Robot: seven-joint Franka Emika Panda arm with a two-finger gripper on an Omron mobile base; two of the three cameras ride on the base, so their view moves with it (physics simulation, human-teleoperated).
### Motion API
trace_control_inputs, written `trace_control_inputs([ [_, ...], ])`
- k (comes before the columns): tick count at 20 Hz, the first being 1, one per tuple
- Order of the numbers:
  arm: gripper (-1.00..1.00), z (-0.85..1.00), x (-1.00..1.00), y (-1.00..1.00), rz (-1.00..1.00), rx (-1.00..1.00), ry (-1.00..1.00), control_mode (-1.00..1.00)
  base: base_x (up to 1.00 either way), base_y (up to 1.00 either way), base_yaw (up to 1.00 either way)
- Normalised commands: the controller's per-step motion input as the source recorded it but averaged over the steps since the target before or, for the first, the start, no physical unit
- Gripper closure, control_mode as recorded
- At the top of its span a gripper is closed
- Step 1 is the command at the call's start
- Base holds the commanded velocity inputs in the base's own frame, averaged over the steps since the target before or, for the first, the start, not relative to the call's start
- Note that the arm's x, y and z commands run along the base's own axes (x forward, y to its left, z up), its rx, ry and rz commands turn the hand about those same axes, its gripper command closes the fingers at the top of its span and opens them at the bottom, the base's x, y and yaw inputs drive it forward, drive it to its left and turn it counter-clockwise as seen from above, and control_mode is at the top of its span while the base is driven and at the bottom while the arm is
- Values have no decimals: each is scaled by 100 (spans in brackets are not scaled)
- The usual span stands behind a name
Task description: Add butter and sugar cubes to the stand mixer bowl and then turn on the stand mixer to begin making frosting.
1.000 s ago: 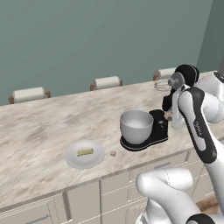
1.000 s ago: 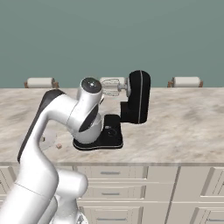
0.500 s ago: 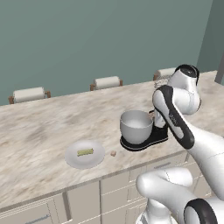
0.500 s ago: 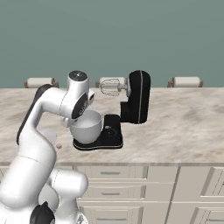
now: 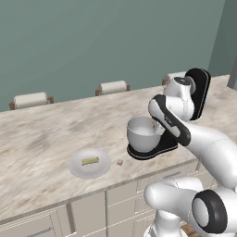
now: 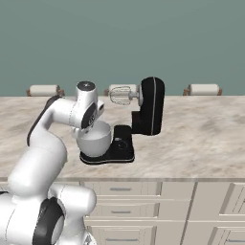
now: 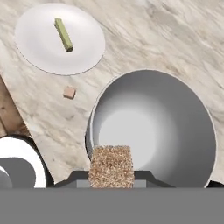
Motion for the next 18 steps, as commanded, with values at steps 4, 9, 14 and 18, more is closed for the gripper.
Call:
trace_control_inputs([
  [4,100,-33,27,2,0,-3,1,-100,0,0,0],
  [9,100,-34,19,9,0,-5,0,-100,0,0,0],
  [14,100,-32,25,11,0,-6,0,-100,0,0,0],
  [18,100,-32,28,9,0,-5,1,-100,0,0,0],
])
